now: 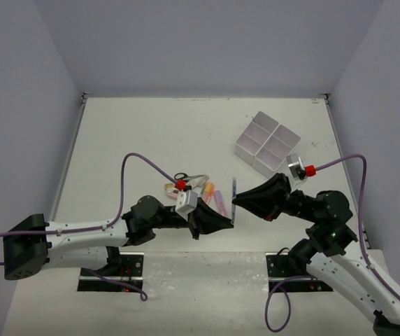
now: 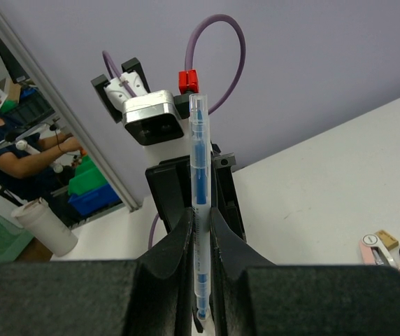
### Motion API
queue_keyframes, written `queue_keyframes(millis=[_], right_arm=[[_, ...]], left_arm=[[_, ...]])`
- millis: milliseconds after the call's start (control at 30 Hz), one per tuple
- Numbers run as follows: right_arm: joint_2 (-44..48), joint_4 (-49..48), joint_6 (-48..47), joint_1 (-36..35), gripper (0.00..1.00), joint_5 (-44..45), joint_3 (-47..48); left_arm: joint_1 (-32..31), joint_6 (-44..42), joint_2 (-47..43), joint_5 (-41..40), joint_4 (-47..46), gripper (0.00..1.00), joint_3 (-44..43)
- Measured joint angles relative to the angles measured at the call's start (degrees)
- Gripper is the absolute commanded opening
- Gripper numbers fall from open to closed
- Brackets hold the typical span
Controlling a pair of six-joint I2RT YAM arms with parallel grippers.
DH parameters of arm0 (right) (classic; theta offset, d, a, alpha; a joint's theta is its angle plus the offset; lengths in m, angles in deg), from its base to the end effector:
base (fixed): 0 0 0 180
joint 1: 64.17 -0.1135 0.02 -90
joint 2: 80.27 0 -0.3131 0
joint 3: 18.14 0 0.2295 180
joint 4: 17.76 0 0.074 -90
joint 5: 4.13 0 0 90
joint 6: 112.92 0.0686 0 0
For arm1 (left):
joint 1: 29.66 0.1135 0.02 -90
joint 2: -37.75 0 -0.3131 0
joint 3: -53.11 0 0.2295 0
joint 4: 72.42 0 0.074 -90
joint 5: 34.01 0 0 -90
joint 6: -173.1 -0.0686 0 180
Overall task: Sort the stationery into containers
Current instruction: Close the pen cap on the pen.
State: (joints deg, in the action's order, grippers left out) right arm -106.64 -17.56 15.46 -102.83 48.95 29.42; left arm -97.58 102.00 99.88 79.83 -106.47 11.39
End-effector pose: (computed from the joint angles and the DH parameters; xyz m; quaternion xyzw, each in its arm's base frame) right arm 0.0319 0.0783 0.3817 -0.2622 0.5367 0.6272 0.4999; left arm 0.0576 -0.2158 0.3425 0.3986 0.4830 -0.6213 0.4710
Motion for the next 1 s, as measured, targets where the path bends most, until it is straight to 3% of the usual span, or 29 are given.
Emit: queue_keyframes(millis=[1000], right_arm=[[1.1,-1.2,-1.7,0.0,0.0,-0.8,-1.5]], left_arm=[[0.0,0.6,-0.4,-2.1,-0.3,0.0,0.0]])
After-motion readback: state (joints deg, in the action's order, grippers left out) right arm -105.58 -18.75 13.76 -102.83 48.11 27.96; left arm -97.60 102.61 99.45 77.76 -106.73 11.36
